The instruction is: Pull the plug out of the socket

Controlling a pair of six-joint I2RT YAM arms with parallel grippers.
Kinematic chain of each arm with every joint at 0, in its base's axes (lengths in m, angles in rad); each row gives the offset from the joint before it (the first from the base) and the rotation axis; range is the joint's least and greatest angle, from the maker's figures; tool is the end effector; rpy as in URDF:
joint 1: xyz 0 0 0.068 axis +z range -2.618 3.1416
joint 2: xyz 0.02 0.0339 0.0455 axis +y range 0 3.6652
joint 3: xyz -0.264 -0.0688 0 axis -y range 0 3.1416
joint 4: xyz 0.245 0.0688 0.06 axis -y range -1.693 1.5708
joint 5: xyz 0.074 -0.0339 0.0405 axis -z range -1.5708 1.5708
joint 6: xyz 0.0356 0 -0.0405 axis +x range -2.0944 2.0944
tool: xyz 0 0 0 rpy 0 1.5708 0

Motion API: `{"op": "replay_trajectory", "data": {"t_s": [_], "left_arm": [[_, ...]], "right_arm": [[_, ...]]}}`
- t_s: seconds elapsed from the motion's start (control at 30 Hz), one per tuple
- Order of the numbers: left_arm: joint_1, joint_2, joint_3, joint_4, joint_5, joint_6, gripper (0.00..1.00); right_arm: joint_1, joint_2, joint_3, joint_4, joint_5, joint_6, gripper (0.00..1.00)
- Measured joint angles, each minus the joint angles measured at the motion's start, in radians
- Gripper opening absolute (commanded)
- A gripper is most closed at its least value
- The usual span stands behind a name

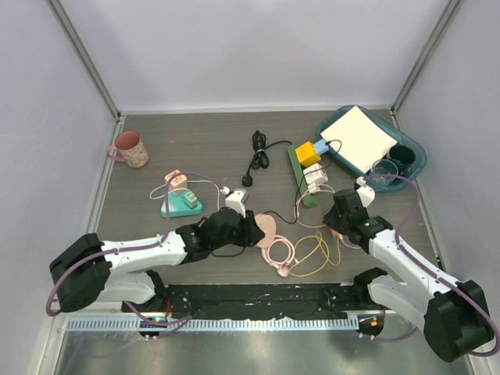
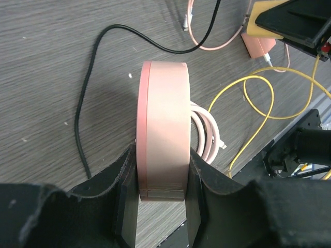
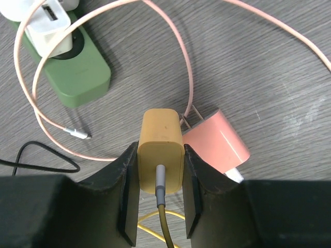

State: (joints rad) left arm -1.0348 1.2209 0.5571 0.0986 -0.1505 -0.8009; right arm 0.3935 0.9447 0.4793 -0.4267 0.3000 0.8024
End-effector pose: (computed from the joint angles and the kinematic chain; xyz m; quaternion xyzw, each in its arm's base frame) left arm 0.1331 -0.2136 0.1993 0.0660 0.8720 -0.3417 0.3442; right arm 0.1693 0.0589 0.1870 0.2380 0.9029 0.0688 0.3514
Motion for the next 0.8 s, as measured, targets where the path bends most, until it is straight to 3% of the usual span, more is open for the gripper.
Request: {"op": "replay_trajectory", "data": {"t_s": [0.23, 0.43, 0.47, 0.57, 0.63, 0.67, 0.7, 0.8], "left_arm": [[0.003, 0.100, 0.000, 0.116, 0.082, -0.036, 0.14], [0.003, 0.151, -0.005, 0.187, 0.132, -0.064, 0.44], [0.003, 0.156, -0.005, 0.190, 0.137, -0.065, 0.53], [0.003, 0.158, -0.005, 0.181, 0.146, -0.058, 0.66], [0.003, 0.157, -0.005, 0.168, 0.146, -0.057, 0.71], [0.003, 0.155, -0.004, 0.159, 0.143, -0.055, 0.82], [0.003, 0.151, -0.003, 0.147, 0.139, -0.055, 0.86], [0.003, 0.109, 0.003, 0.074, 0.110, -0.044, 0.97]], "right_arm": [[-0.096, 0.008, -0.061, 0.049, -0.037, 0.021, 0.01], [-0.161, 0.013, -0.070, 0.083, -0.043, 0.032, 0.01], [-0.169, 0.013, -0.070, 0.082, -0.040, 0.040, 0.02], [-0.187, 0.013, -0.070, 0.081, -0.028, 0.053, 0.12], [-0.192, 0.014, -0.069, 0.080, -0.022, 0.053, 0.24], [-0.193, 0.014, -0.066, 0.074, -0.021, 0.052, 0.28], [-0.193, 0.013, -0.064, 0.068, -0.021, 0.049, 0.38], [-0.194, -0.003, -0.060, 0.044, -0.026, 0.041, 0.53]]}}
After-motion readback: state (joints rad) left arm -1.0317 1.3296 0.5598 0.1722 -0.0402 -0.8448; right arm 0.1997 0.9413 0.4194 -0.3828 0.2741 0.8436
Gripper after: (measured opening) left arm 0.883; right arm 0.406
